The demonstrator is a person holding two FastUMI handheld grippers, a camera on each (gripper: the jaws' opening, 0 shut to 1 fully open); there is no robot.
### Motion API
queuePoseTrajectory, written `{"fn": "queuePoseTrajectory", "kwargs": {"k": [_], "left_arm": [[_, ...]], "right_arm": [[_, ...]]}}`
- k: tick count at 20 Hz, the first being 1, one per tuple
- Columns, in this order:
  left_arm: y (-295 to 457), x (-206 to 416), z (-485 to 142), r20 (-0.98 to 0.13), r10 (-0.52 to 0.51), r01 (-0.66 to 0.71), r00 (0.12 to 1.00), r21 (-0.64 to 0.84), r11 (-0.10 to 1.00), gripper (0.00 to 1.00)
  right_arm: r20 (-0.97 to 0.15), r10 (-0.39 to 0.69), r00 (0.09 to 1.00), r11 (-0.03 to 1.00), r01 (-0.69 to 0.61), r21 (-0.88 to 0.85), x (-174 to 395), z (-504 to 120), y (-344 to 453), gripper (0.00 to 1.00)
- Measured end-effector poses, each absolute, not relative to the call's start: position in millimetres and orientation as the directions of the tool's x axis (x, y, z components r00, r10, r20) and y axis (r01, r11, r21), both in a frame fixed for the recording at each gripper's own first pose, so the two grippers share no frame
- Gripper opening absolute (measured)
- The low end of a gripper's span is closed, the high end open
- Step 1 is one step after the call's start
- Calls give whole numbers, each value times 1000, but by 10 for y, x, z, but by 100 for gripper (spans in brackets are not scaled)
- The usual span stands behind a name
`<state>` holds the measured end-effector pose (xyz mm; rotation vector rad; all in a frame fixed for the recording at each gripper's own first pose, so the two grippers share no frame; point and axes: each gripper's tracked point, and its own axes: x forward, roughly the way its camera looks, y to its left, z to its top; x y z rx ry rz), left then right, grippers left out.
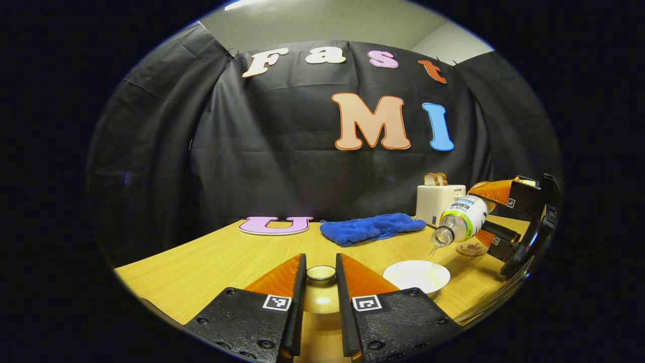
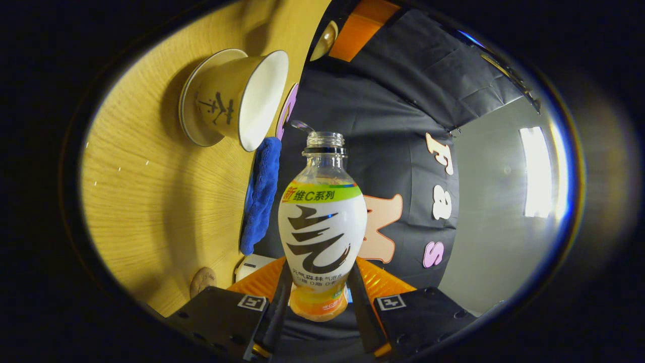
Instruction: Open the teacup lid with one hand, grasp the water bottle and pour water into the teacup with the other hand; after pouring, place the water bottle on the coaster and then close the teacup lid.
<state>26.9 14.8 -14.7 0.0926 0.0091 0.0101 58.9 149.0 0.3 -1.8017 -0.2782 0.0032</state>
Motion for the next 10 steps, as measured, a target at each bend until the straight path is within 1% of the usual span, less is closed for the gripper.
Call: {"fn": "queuePoseTrajectory", "kwargs": {"k": [5,10], "left_arm": [[145,272,-153,-9,11,-10,1000,92,996,29],[145,272,-155,-9,11,-10,1000,92,996,29]], "right_arm": [[169,204,964,-267,221,-938,572,32,1514,63],[243,252,937,-331,319,-888,554,87,1568,64]]}}
